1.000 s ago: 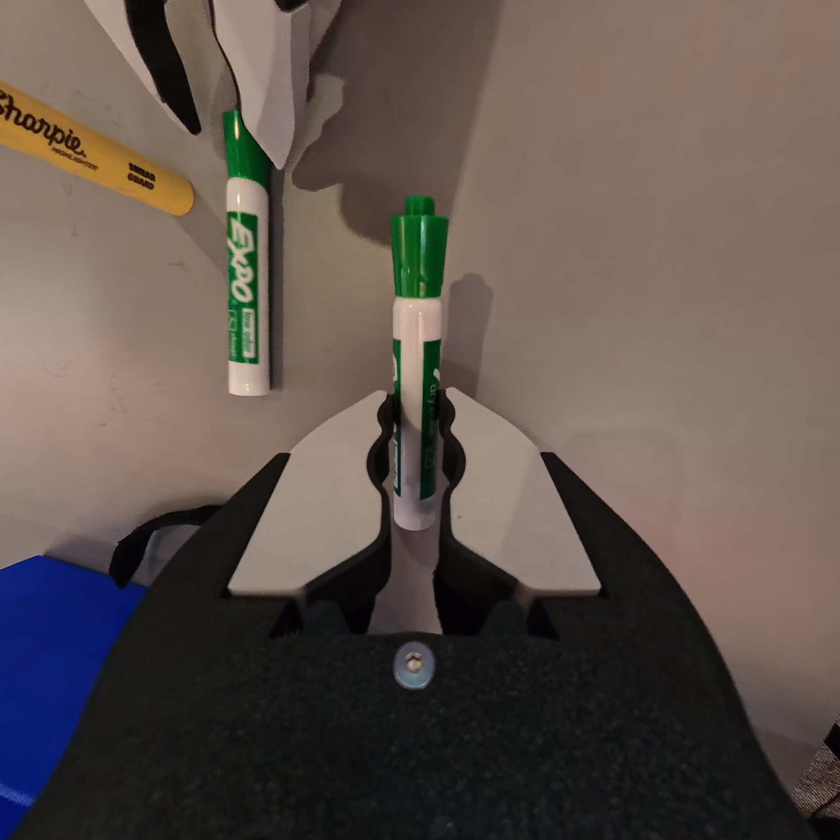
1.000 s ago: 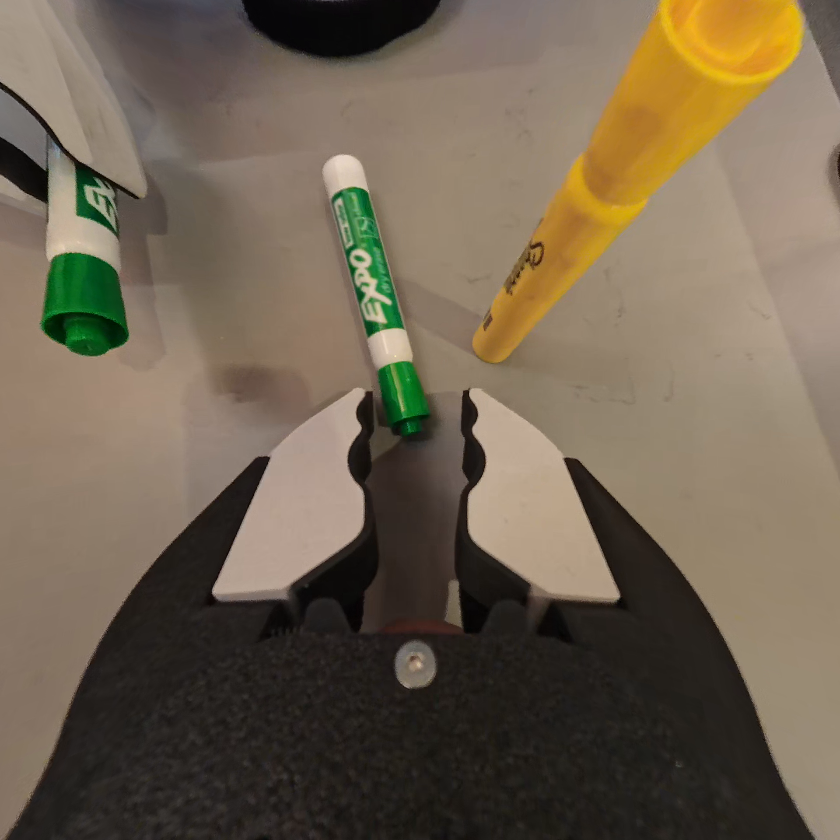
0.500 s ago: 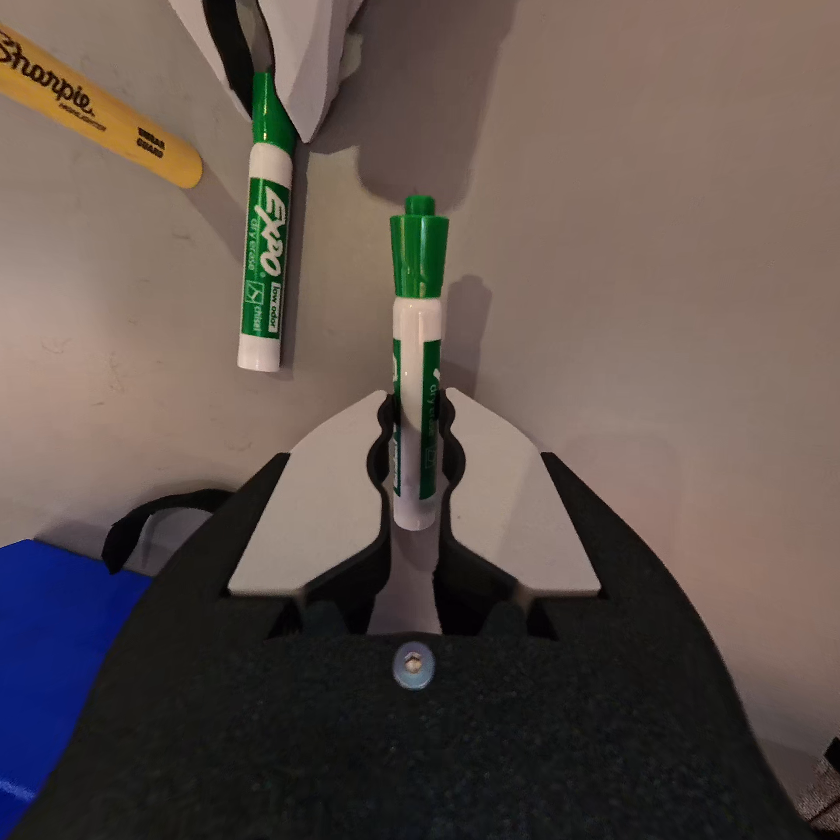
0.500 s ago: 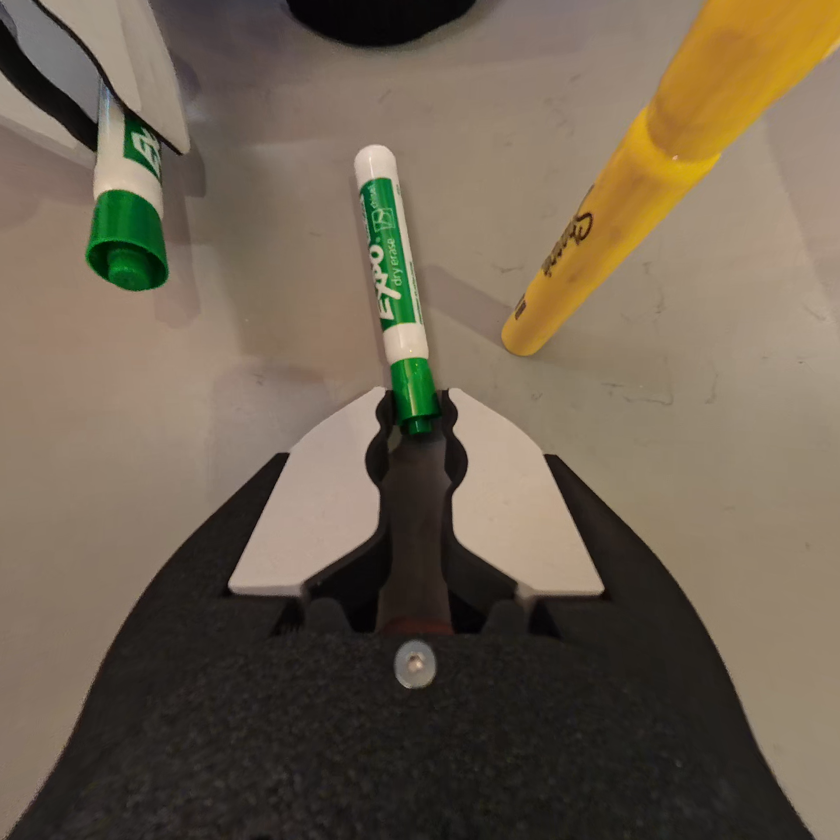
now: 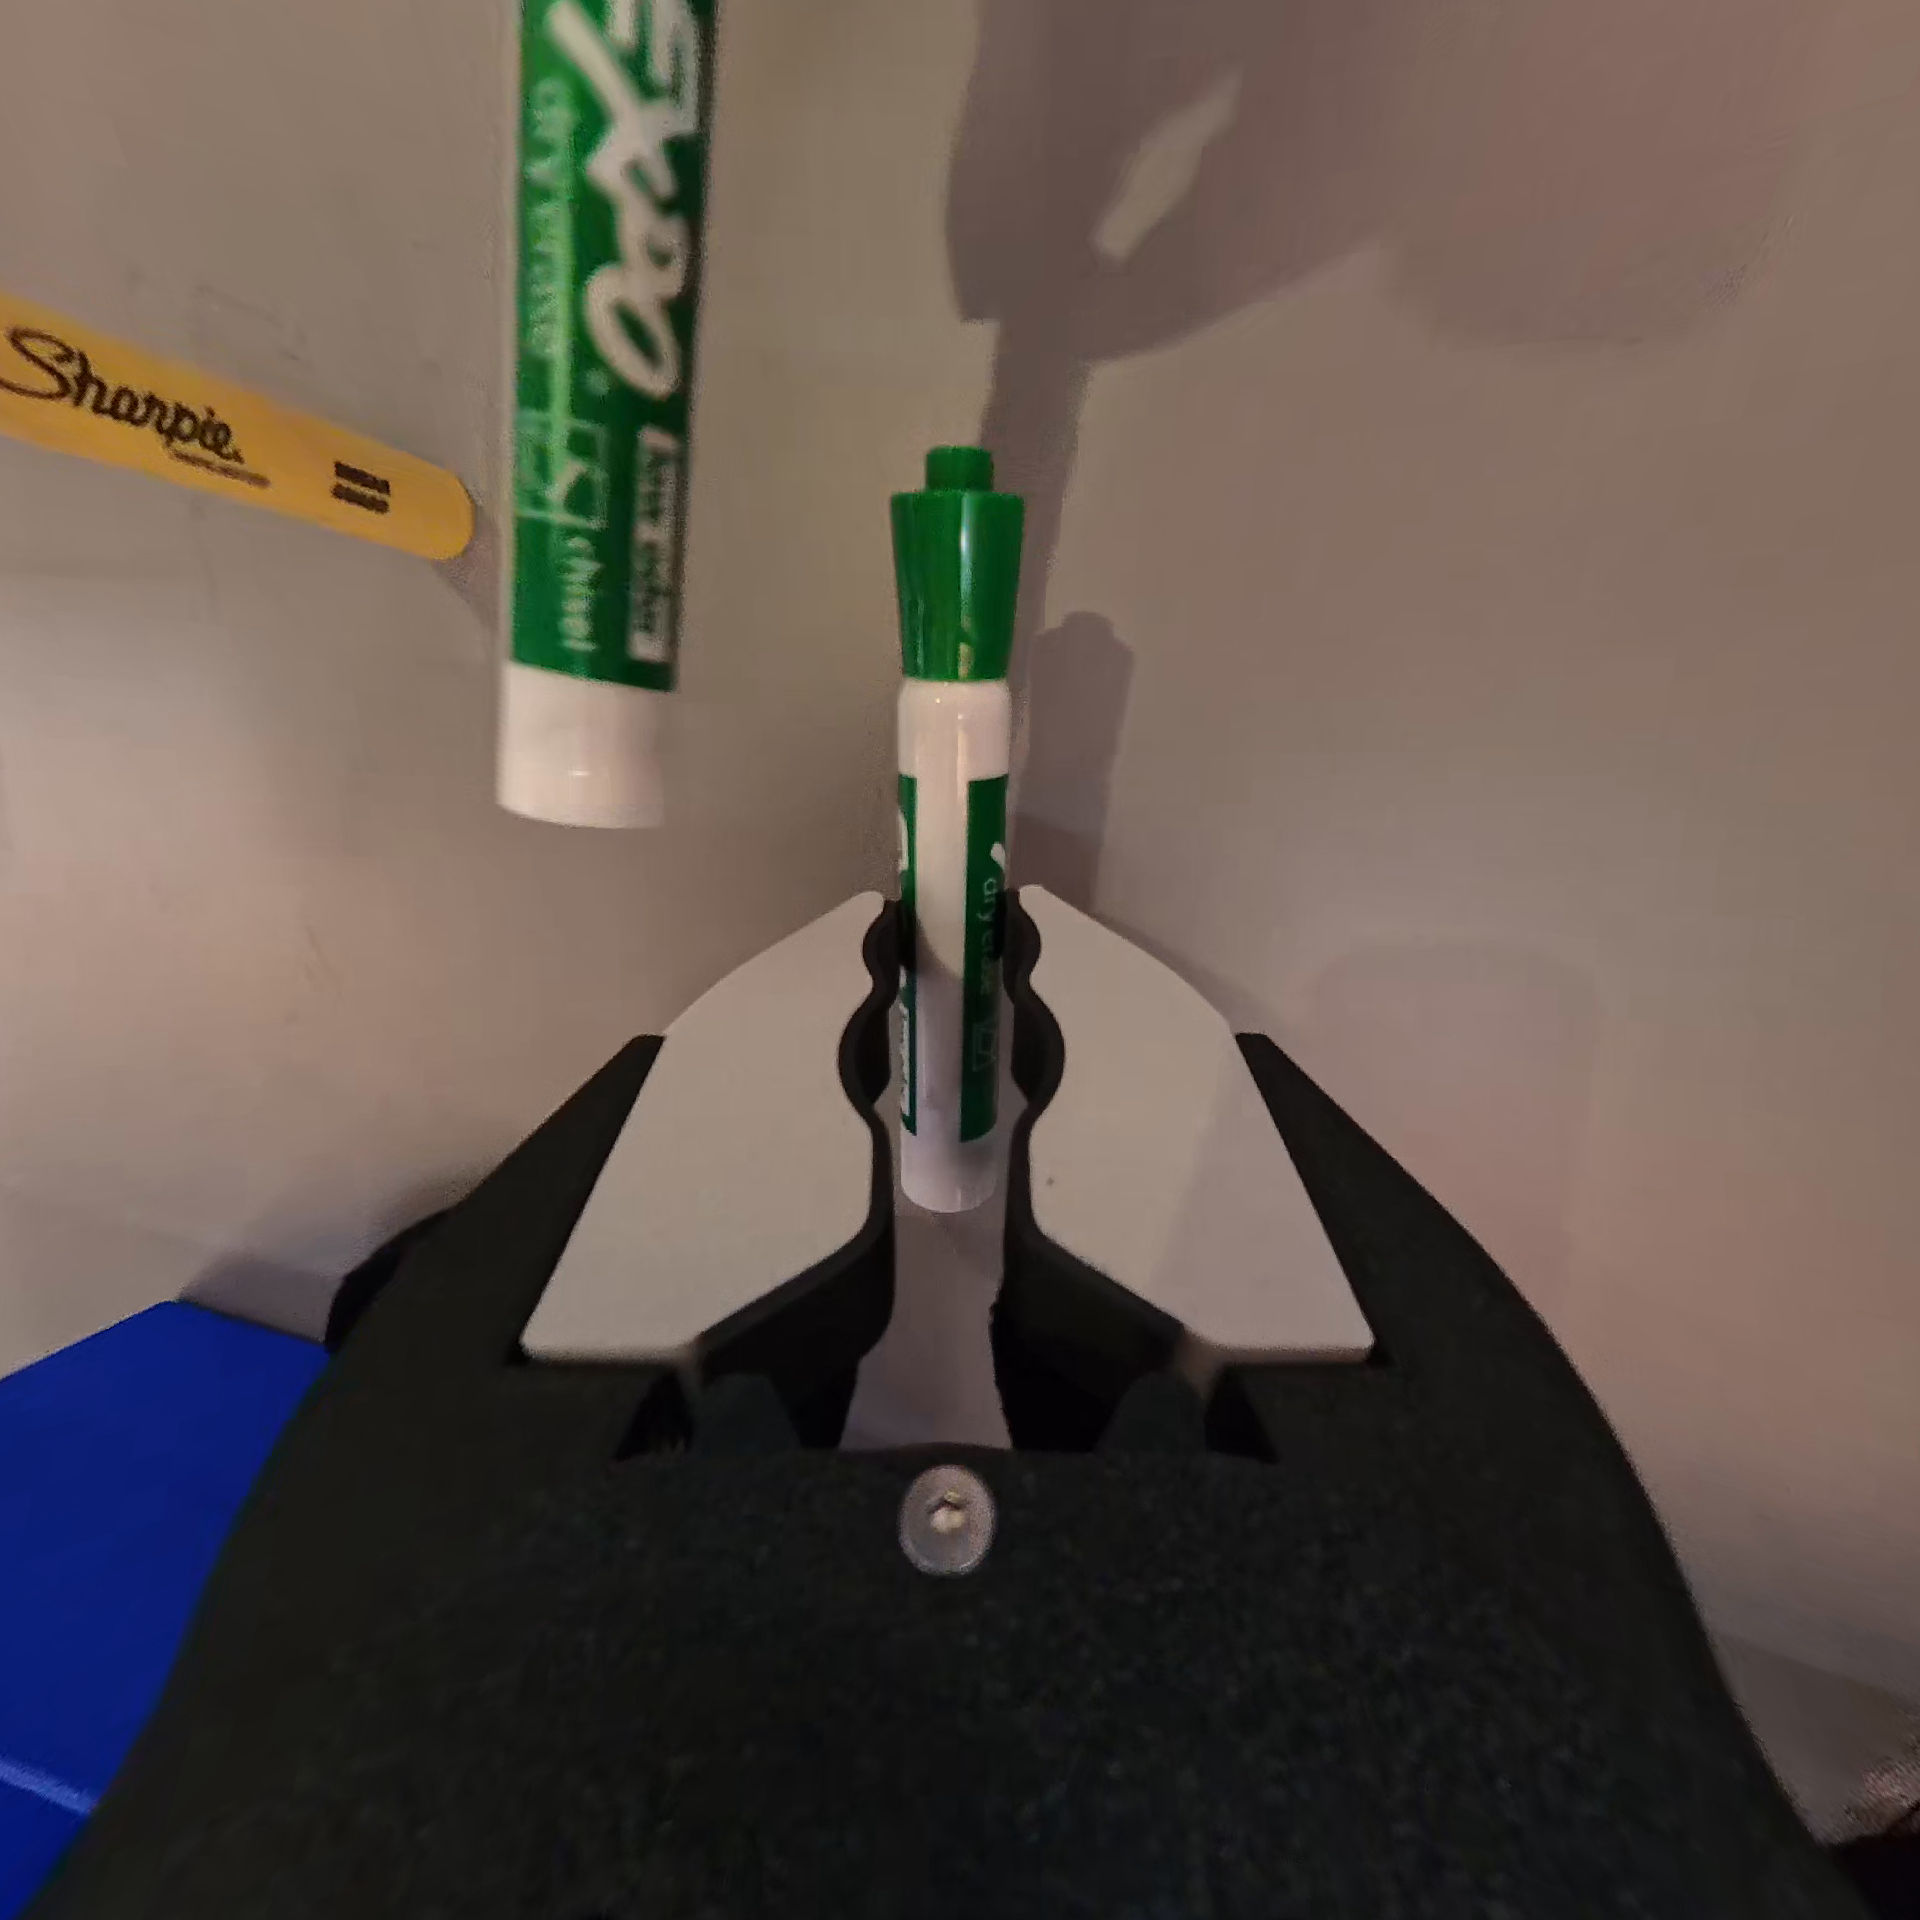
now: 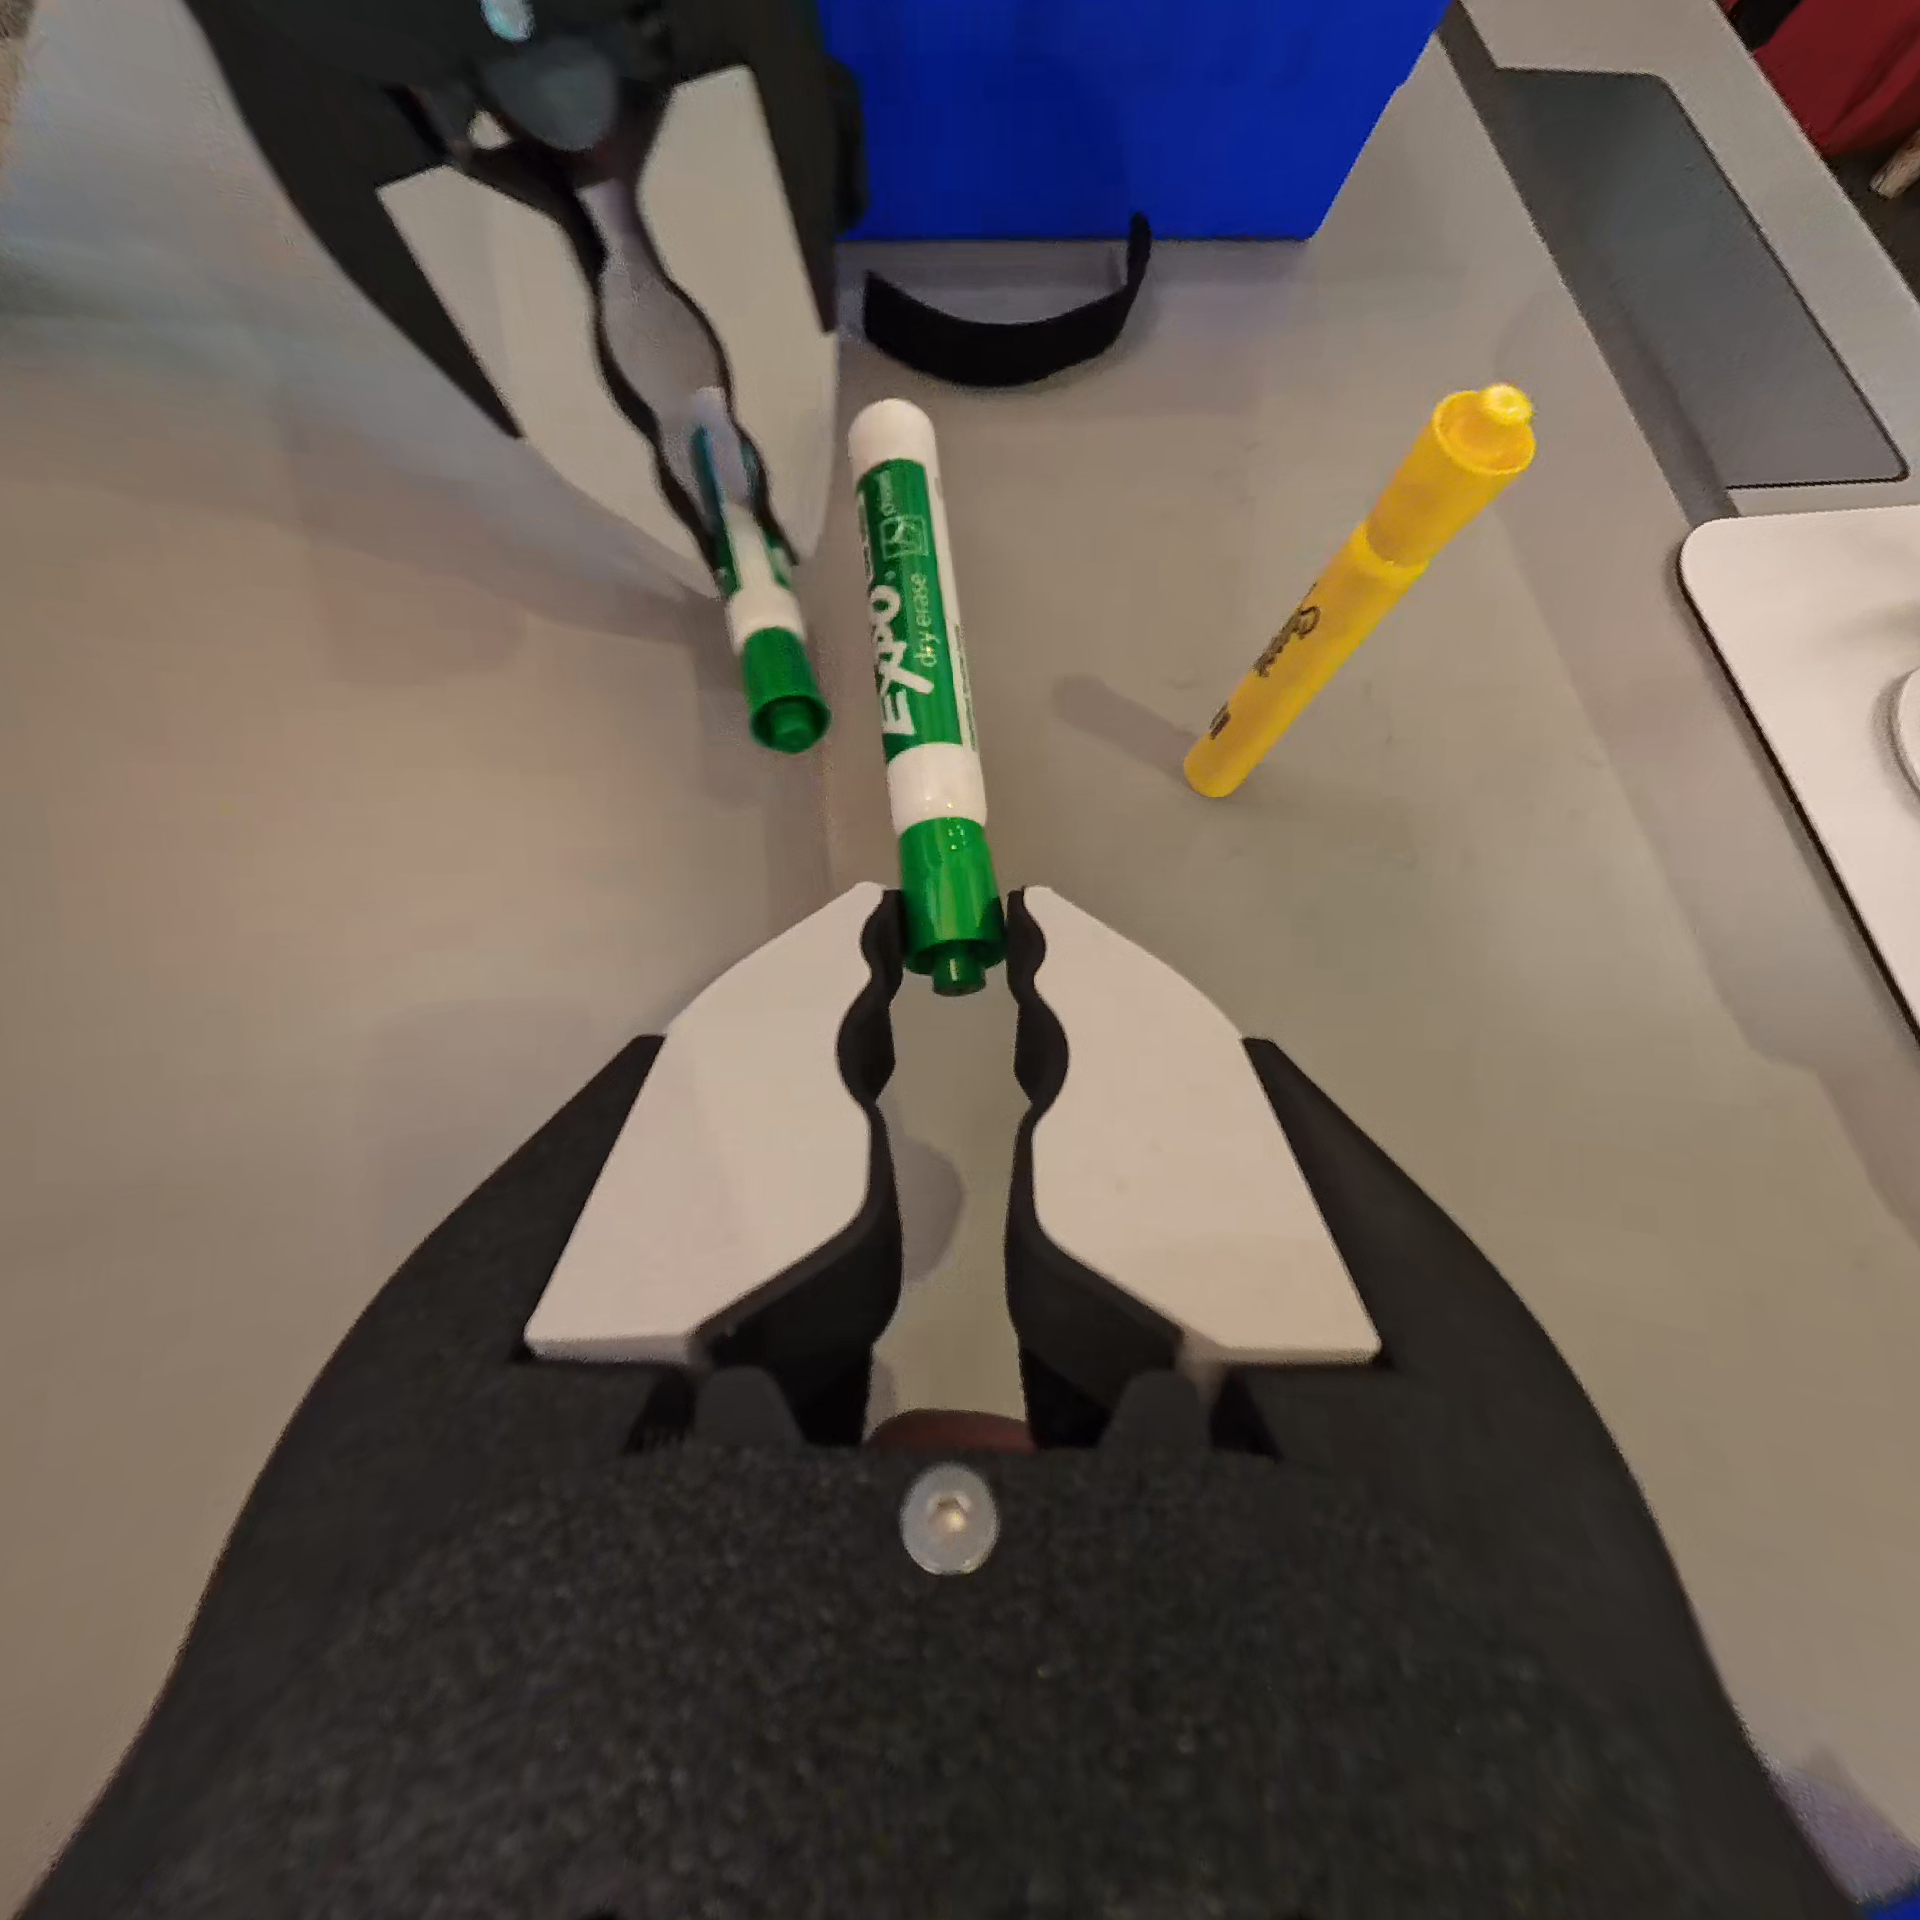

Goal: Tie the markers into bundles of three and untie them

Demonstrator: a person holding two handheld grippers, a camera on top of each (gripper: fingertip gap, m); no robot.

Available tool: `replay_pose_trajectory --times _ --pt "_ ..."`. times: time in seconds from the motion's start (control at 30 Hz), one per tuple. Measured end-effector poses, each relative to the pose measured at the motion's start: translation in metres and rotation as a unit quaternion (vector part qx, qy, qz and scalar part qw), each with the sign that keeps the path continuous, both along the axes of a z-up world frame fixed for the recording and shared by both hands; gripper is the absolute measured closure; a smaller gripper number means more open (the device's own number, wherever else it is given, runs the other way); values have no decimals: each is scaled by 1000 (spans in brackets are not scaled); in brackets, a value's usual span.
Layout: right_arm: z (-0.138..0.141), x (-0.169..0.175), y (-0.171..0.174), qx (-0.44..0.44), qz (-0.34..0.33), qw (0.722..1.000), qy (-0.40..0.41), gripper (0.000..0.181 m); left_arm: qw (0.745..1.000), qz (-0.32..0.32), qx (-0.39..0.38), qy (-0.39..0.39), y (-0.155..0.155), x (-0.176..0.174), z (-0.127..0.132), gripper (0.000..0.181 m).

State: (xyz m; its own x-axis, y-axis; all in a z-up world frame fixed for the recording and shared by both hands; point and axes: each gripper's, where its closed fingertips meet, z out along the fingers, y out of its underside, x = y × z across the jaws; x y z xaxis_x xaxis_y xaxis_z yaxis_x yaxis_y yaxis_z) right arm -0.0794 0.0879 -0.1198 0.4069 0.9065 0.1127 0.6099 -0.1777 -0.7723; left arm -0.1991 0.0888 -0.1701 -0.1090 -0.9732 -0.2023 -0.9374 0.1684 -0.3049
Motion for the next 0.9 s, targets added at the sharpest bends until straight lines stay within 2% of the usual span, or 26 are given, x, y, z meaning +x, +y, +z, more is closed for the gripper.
replay_pose_trajectory --times 0.27,0.53,0.9 --pt "5 4 -35 -5 15 1000 -13 162 999 -21 0 27 1 15 2 164" --pt "-5 0 -35 -4 14 999 -43 162 999 -29 1 41 -5 20 1 163" --pt "8 -4 -38 17 13 999 -25 162 999 -21 -18 30 -7 23 -1 163"
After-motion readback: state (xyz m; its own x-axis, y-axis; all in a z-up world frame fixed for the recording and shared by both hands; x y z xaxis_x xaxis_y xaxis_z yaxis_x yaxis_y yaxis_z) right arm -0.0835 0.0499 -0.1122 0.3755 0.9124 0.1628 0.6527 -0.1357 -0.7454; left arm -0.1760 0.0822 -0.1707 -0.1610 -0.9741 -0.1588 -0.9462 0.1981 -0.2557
